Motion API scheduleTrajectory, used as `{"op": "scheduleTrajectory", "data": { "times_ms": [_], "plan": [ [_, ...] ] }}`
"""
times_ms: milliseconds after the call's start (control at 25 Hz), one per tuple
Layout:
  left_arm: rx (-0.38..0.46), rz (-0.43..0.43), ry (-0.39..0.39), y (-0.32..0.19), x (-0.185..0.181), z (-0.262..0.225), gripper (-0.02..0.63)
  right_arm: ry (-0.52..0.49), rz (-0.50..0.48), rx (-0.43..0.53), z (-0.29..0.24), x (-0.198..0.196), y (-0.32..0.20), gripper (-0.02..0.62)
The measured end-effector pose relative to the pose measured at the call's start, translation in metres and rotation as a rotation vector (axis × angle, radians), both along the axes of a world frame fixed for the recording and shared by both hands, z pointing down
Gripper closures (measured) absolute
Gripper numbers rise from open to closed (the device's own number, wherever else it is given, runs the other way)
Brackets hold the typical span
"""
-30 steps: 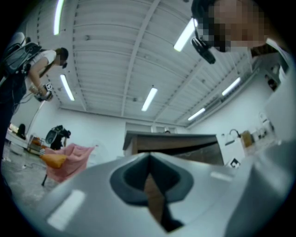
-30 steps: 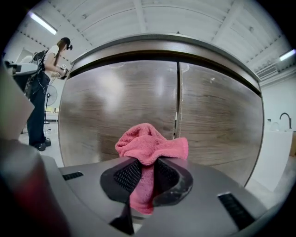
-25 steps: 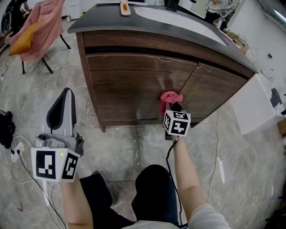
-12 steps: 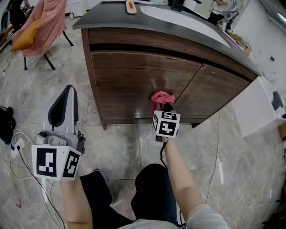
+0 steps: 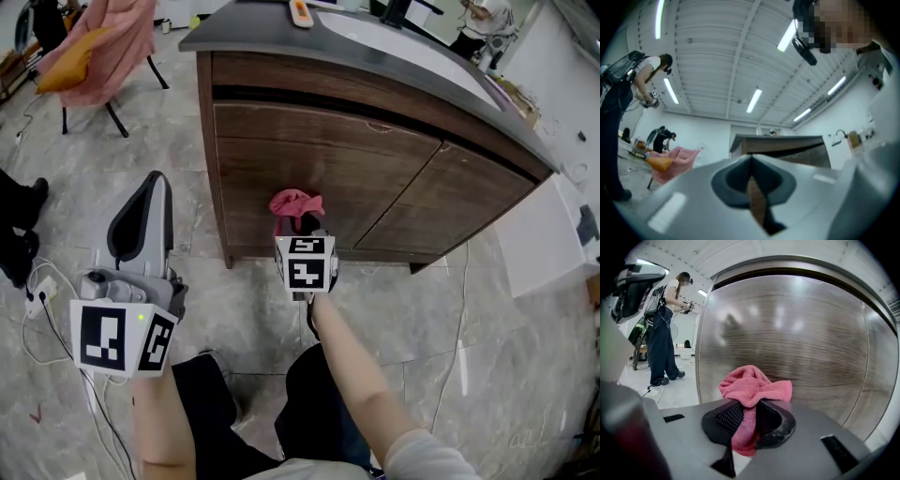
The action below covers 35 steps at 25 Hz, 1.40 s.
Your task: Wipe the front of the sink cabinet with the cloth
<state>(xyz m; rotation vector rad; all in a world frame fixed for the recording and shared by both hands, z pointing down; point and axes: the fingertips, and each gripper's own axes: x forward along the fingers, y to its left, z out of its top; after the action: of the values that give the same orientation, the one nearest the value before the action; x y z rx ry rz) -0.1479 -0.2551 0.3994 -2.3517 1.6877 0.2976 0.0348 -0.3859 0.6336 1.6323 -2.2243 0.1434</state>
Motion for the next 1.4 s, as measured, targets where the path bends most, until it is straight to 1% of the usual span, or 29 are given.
{"op": "scheduleTrajectory", "data": {
  "times_ms": [440,560,720,960,1080,1280,1400],
  "plan": [
    [0.003,-0.030,0.013,0.003,-0.021,0.000,0.601,-0.006,-0.117,-0.043,0.005,-0.083,0.006,0.534],
    [0.003,-0.037,0.023,0.002,-0.027,-0.001,0.601,0.017,-0.154,-0.035,0.005,-0.106,0.007,0.534],
    [0.005,-0.039,0.037,0.003,-0.032,-0.001,0.601,0.017,-0.188,-0.030,0.003,-0.128,0.008,0.532],
    [-0.003,-0.028,0.018,-0.001,-0.030,0.003,0.601,0.032,-0.193,-0.018,0.009,-0.134,0.007,0.532],
    [-0.006,-0.028,0.018,-0.002,-0.031,0.004,0.601,0.026,-0.190,-0.048,0.023,-0.133,0.008,0.532],
    [-0.006,-0.028,0.015,-0.002,-0.032,0.004,0.601,0.046,-0.174,-0.101,0.055,-0.129,0.008,0.534],
    [-0.006,-0.027,0.015,-0.002,-0.031,0.004,0.601,0.046,-0.177,-0.115,0.066,-0.128,0.008,0.532]
  ]
}}
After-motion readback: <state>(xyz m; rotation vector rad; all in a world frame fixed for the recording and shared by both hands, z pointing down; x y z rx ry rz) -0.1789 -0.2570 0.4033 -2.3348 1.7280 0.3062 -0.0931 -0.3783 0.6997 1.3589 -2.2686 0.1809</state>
